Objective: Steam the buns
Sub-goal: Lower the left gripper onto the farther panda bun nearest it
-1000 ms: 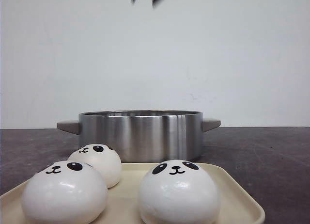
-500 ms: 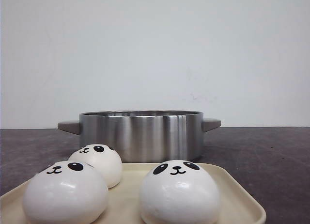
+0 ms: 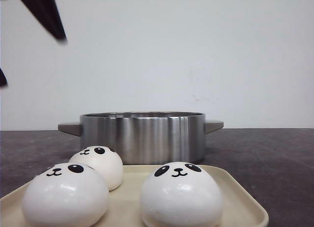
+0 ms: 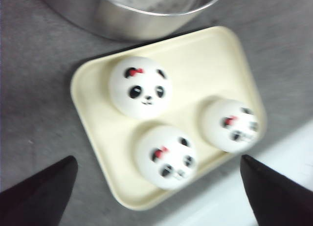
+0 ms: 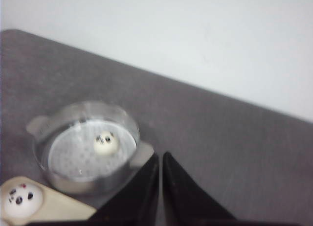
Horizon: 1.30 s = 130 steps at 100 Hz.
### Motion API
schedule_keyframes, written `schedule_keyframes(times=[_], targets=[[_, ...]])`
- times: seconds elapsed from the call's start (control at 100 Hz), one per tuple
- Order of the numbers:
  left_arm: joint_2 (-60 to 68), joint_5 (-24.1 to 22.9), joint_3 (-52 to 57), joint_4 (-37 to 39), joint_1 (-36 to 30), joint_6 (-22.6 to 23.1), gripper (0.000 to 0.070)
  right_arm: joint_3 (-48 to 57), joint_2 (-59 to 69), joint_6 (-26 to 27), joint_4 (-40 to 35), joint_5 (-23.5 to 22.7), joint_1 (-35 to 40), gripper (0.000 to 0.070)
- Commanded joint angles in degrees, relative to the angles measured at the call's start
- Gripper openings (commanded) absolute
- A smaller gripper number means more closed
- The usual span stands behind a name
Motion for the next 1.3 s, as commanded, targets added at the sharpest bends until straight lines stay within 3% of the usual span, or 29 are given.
schedule_keyframes(times=[0.0, 0.3, 0.55, 0.75, 0.88, 1.12, 1.15, 1.18, 1.27, 1.29], targets=[[2.7, -2.4, 0.6, 1.4, -1.5, 0.0, 0.0672, -2.4, -2.1, 5.9, 0.4, -0.3, 1.2, 0.0006], [12.9, -3.0, 0.6, 9.7, -4.0, -5.2, 0.0677, -4.9, -6.5, 7.6, 0.8, -1.6, 1.6, 0.0006], [20.7, -3.2, 0.7, 10.6, -7.1, -4.4, 0.0677, -4.9, -6.4, 8.7, 0.7, 0.0, 1.6, 0.0006], [23.8, -6.3, 0.7, 16.2, -7.2, -6.3, 0.0675, -4.9, -6.4, 10.0, 0.4, 2.3, 1.6, 0.0006], [25.4, -6.9, 0.7, 18.5, -7.0, -7.2, 0.0634, -4.9, -6.4, 10.3, 0.1, 2.3, 1.6, 0.0006], [28.6, -6.8, 0.7, 17.0, -7.1, -7.0, 0.0616, -4.9, -6.4, 11.0, -0.2, 2.6, 1.6, 0.0006], [28.7, -7.0, 0.7, 17.3, -7.1, -7.0, 0.0573, -4.9, -6.4, 11.0, -0.4, 2.9, 1.6, 0.0006], [28.7, -7.1, 0.7, 17.6, -7.1, -7.1, 0.0486, -4.9, -6.4, 11.1, -0.7, 3.2, 1.6, 0.0006], [28.7, -7.1, 0.7, 18.6, -7.1, -7.0, 0.0057, -4.9, -6.4, 11.3, -1.4, 3.9, 1.6, 0.0006], [28.7, -7.1, 0.7, 18.6, -7.1, -7.0, 0.0, -4.9, -6.4, 11.3, -1.4, 3.9, 1.6, 0.0006]])
